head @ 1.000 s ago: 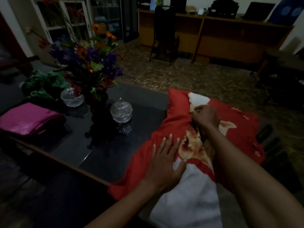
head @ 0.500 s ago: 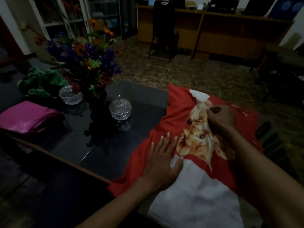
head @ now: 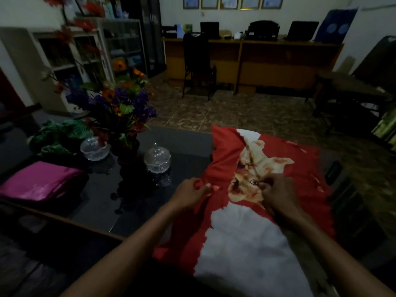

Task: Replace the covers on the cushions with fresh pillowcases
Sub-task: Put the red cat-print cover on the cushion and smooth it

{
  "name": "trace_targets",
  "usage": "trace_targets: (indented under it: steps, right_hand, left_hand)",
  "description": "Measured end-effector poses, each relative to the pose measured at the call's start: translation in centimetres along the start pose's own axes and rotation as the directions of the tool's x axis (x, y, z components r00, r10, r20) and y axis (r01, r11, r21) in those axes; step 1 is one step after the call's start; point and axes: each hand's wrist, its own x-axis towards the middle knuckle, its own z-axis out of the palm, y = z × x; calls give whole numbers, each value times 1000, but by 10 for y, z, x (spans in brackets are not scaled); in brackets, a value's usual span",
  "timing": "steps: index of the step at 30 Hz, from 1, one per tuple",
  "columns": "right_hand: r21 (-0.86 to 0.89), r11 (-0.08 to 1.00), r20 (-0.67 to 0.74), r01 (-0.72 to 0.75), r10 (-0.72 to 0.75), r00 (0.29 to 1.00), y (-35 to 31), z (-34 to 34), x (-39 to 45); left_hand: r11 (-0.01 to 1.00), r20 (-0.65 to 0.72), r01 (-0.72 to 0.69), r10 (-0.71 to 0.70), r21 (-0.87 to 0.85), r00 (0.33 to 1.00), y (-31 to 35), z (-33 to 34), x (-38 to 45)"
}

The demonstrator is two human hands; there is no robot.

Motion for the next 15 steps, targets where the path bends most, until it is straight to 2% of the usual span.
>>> trace_targets:
  steps: [3, 5, 7, 11, 15]
  right_hand:
    - [47, 998, -44, -34, 36, 998, 4, -22, 2]
    - [-2, 1000, 67, 12, -12, 998, -3, -21, -13]
    - [-76, 996, 135, 46, -35, 990, -8, -8, -28]
    - [-8, 999, 38, 36, -36, 999, -9, 13, -36]
    - [-17, 999, -32, -30, 30, 999, 1, 9, -25]
  left_hand:
    - [987, 183, 145, -155, 70, 971, -9, -14, 0]
    - [971, 252, 238, -237, 30, 938, -13, -15, -5]
    - [959, 251, 281, -277, 19, 928, -19, -12, -6]
    - [969, 167, 245, -240, -11, 956, -31, -9, -8]
    - [956, 254, 293, -279, -17, 926, -41, -12, -22]
